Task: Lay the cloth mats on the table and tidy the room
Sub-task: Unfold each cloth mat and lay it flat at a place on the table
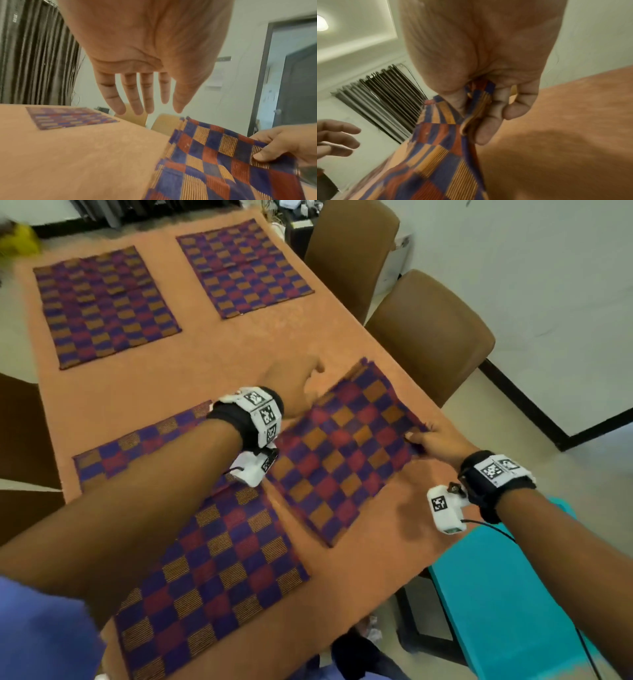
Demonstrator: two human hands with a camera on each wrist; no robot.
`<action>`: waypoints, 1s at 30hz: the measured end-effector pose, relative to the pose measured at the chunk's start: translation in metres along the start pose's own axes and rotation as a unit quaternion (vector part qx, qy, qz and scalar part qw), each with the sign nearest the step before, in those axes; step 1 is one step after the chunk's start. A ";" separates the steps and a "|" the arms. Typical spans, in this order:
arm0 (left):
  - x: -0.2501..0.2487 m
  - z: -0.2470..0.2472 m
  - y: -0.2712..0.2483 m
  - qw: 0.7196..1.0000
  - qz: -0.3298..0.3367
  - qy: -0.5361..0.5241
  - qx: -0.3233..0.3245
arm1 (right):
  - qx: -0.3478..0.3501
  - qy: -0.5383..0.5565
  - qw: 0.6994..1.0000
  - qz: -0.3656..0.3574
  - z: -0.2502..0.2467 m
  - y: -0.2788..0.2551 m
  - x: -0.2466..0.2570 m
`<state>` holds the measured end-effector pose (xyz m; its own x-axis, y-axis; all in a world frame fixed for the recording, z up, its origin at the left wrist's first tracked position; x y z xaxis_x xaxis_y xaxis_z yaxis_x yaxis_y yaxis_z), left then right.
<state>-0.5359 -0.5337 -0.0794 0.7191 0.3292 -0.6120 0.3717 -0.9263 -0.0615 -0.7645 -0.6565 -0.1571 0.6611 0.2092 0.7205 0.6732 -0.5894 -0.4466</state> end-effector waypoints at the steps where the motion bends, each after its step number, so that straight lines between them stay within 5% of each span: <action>1: 0.011 0.022 -0.002 0.999 -0.023 0.021 0.031 | -0.015 -0.063 0.998 -0.001 -0.003 -0.003 -0.011; 4: 0.061 0.093 -0.028 0.984 -0.115 0.045 0.125 | -0.059 -0.265 0.962 -0.024 -0.010 -0.011 -0.041; 6: 0.082 0.126 -0.050 0.980 -0.132 0.051 0.139 | -0.074 -0.249 0.965 -0.031 -0.012 -0.006 -0.064; 10: 0.099 0.137 -0.062 0.986 -0.141 0.064 0.066 | -0.141 -0.278 0.949 0.047 -0.034 0.019 -0.091; 15: 0.101 0.136 -0.055 0.981 -0.183 0.035 0.051 | -0.126 -0.385 0.911 -0.079 -0.024 0.057 -0.046; 23: 0.074 0.128 -0.064 0.987 -0.142 -0.075 -0.032 | -0.088 -0.295 0.950 0.050 -0.035 0.090 -0.072; 27: 0.071 0.116 -0.072 0.966 -0.167 -0.170 -0.095 | -0.103 -0.268 0.958 -0.001 -0.036 0.078 -0.080; 30: 0.069 0.101 -0.075 0.955 -0.170 -0.208 -0.124 | -0.161 -0.338 0.927 -0.014 -0.046 0.073 -0.079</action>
<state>-0.5736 -0.4595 -0.1971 0.2565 0.4541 -0.8532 0.7064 -0.6906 -0.1552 -0.7831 -0.7519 -0.2218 0.7745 0.6050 0.1848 0.6316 -0.7559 -0.1721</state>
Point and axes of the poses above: each hand's wrist, its own y-axis towards the middle knuckle, its own z-axis out of the palm, x = y × z, the point moved 9 cm from there along y, towards the middle knuckle, and after that the axes turned 10 degrees about -y, right-handed, at the moved point
